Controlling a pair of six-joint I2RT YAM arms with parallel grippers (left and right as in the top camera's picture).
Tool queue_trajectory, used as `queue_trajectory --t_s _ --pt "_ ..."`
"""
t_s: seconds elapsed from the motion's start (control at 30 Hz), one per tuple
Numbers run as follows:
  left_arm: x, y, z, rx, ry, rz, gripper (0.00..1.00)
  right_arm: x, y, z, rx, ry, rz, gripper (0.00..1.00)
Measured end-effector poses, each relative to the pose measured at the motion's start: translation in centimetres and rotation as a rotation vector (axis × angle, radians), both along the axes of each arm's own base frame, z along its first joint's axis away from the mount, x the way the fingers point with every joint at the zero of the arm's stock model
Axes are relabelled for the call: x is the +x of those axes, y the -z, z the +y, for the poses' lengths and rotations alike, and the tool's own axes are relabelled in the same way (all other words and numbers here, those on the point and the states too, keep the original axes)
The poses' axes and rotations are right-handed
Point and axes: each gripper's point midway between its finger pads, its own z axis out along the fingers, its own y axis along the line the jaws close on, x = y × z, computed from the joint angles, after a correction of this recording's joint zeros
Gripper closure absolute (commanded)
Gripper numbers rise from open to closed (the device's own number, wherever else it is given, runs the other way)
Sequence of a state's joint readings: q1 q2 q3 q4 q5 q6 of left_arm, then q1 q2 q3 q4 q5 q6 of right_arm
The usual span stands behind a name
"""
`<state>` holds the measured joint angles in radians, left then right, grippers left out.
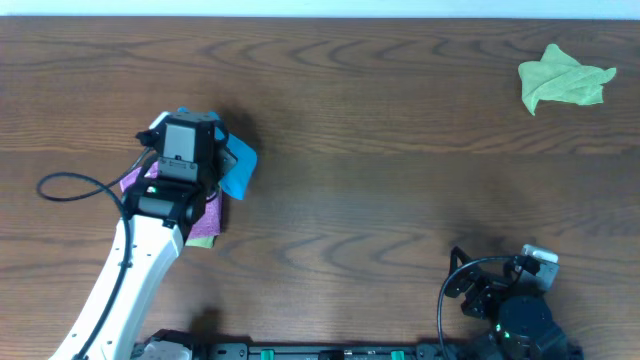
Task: Fold the cloth
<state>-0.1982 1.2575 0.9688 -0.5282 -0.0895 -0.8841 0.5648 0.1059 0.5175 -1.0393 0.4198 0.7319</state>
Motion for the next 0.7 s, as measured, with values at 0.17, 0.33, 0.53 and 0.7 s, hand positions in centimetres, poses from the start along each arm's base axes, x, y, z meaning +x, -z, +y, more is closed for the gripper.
queue_trajectory --t_s 0.17,0.33,0.53,0.7 --pt "-0.4 -0.6 0.6 0.012 -0.001 0.003 0.94 0.0 0.0 0.0 0.0 0.0 0.0 0.02" --pt "-1.8 -1.6 2.9 0.016 -0.058 0.003 0.95 0.0 0.0 0.0 0.0 0.0 0.0 0.01" --pt "-3.6 -2.1 6.0 0.02 -0.142 0.029 0.94 0.0 0.0 0.0 0.0 0.0 0.0 0.01" --pt "-3.8 -1.9 6.4 0.027 -0.145 0.038 0.94 0.0 0.0 0.0 0.0 0.0 0.0 0.01"
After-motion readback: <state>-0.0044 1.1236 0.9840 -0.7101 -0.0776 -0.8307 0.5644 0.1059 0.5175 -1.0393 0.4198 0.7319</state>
